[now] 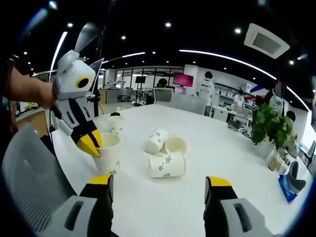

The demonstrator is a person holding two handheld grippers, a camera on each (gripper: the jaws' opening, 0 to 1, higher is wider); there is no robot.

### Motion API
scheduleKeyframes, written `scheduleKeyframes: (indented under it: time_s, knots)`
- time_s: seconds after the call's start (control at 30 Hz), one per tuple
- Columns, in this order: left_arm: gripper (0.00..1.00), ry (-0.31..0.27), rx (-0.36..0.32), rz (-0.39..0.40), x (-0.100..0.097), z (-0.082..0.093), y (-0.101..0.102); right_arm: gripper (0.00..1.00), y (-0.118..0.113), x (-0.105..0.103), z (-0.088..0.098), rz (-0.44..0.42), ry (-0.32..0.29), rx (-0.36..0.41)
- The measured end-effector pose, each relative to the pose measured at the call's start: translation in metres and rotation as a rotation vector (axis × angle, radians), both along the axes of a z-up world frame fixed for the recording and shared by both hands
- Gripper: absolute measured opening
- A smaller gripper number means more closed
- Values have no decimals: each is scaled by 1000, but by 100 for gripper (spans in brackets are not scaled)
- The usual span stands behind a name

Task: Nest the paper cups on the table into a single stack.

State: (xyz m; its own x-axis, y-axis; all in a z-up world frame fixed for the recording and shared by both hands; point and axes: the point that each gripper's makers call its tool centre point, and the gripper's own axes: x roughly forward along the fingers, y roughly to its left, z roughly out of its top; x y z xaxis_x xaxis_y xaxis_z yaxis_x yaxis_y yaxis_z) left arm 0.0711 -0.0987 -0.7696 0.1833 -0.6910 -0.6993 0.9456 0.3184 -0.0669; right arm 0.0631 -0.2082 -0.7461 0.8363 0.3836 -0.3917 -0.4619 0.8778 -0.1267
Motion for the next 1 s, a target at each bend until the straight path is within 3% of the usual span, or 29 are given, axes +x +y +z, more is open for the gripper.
scheduleKeyframes:
  time_s: [1.0]
  knots:
    - [2, 27, 39, -31, -5, -14, 1, 76, -2, 0, -2, 2, 0, -1]
